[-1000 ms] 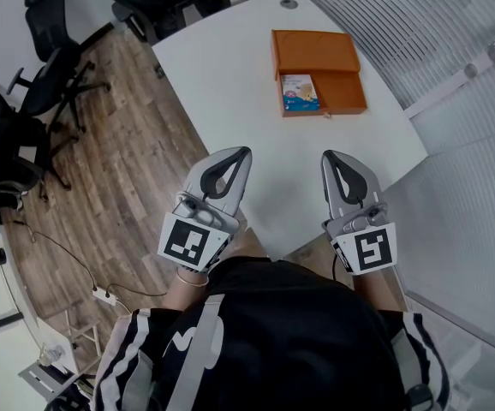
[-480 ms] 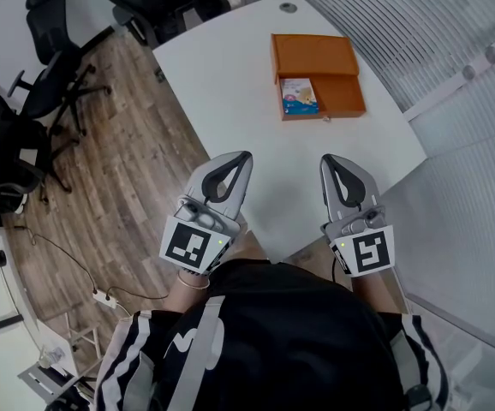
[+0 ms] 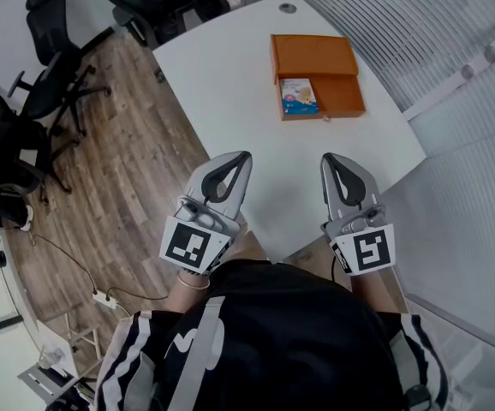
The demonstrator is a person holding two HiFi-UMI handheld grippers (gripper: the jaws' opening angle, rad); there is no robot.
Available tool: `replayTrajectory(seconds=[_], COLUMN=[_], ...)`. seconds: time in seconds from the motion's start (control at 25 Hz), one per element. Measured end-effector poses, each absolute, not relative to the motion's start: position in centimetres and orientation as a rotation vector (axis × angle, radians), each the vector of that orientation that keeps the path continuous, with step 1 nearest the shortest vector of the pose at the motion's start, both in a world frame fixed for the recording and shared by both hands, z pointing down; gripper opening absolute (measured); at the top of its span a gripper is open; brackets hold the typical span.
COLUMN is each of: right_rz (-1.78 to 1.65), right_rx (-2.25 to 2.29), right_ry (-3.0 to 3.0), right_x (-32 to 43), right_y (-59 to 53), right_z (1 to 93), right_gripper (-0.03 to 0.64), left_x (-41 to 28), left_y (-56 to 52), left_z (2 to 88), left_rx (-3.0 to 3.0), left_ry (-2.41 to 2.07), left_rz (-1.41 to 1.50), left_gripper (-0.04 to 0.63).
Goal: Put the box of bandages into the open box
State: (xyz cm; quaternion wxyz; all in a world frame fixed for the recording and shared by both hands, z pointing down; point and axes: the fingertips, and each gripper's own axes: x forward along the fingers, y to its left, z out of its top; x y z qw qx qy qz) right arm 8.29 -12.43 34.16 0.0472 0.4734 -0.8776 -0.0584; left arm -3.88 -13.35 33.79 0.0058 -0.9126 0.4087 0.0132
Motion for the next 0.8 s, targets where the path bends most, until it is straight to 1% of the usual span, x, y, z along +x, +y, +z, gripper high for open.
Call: replayTrajectory(seconds=[0.8], right_rz=[-0.157], right_rx=[1.453], right_ry=[-2.662], right_x=[8.52], right_y=[-12.14], right_z=[34.64], right_gripper=[-0.002], left_x=[-3.63], left_y=[-13.14], left_z=[33.80], left_rx=[-2.859], left_ry=[1.277], left_rz=[0.041], left_gripper=[0.000])
